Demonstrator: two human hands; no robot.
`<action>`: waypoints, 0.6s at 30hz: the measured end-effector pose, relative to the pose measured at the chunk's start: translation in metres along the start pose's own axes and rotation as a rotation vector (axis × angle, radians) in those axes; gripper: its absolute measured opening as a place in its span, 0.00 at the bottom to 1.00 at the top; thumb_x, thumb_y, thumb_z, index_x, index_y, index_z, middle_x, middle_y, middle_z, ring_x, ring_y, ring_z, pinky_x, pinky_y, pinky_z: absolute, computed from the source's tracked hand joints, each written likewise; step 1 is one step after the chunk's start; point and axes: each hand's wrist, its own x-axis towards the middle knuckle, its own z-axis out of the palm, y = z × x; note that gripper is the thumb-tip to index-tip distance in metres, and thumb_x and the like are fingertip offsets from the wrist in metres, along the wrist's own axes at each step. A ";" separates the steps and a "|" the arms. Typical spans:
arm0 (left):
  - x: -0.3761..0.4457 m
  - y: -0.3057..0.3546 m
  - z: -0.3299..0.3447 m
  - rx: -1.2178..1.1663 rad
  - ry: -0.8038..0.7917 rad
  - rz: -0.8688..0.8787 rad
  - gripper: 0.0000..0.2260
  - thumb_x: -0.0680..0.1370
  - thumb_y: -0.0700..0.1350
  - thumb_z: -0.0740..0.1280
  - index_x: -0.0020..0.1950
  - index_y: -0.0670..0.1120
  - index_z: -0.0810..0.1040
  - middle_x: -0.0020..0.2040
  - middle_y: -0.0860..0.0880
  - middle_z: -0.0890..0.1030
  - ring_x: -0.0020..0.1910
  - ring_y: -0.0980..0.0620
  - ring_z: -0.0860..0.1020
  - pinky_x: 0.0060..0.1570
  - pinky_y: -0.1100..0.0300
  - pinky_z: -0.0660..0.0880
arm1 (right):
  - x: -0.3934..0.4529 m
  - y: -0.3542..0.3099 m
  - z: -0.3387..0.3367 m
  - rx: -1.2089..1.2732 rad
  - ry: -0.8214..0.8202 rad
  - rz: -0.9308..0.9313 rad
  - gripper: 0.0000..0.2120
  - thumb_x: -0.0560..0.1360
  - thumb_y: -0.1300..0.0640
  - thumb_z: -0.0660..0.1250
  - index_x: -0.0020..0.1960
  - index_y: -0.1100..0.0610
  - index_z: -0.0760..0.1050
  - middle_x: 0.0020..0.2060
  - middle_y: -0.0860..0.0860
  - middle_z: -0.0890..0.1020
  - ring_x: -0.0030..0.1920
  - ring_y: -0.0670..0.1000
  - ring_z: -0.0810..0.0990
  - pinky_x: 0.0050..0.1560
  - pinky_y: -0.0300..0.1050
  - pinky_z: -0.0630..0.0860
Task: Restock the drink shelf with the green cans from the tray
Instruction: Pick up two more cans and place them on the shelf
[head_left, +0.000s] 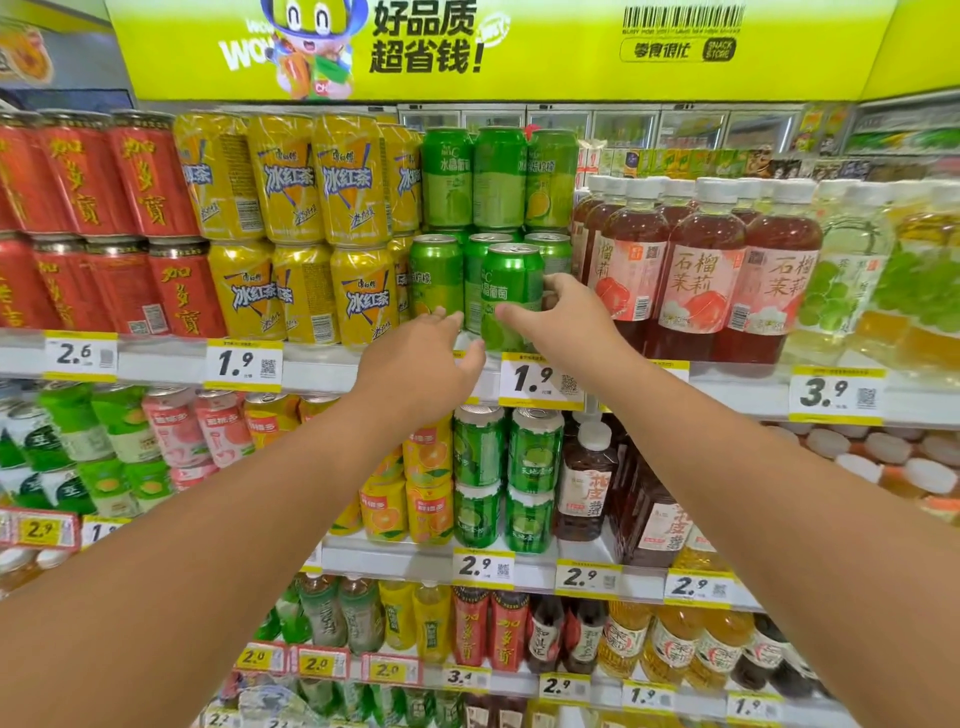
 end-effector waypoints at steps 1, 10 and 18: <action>0.002 0.000 0.000 -0.004 -0.009 0.000 0.27 0.81 0.61 0.53 0.78 0.52 0.63 0.80 0.52 0.61 0.77 0.51 0.61 0.69 0.51 0.66 | 0.001 0.000 0.000 -0.005 0.000 0.001 0.29 0.72 0.41 0.73 0.68 0.52 0.72 0.53 0.46 0.82 0.49 0.46 0.82 0.49 0.46 0.81; 0.011 -0.003 -0.003 -0.011 -0.089 0.048 0.29 0.81 0.65 0.52 0.79 0.53 0.63 0.80 0.56 0.59 0.77 0.50 0.62 0.66 0.51 0.69 | 0.004 -0.002 0.002 -0.082 0.006 -0.021 0.32 0.72 0.40 0.74 0.69 0.55 0.71 0.55 0.46 0.79 0.49 0.45 0.79 0.41 0.38 0.74; -0.006 -0.021 -0.012 -0.048 -0.076 0.134 0.27 0.80 0.66 0.54 0.76 0.55 0.67 0.75 0.53 0.69 0.73 0.49 0.67 0.64 0.51 0.69 | 0.004 -0.007 -0.003 -0.049 0.008 0.000 0.35 0.67 0.39 0.78 0.67 0.54 0.74 0.54 0.48 0.82 0.50 0.47 0.82 0.51 0.47 0.81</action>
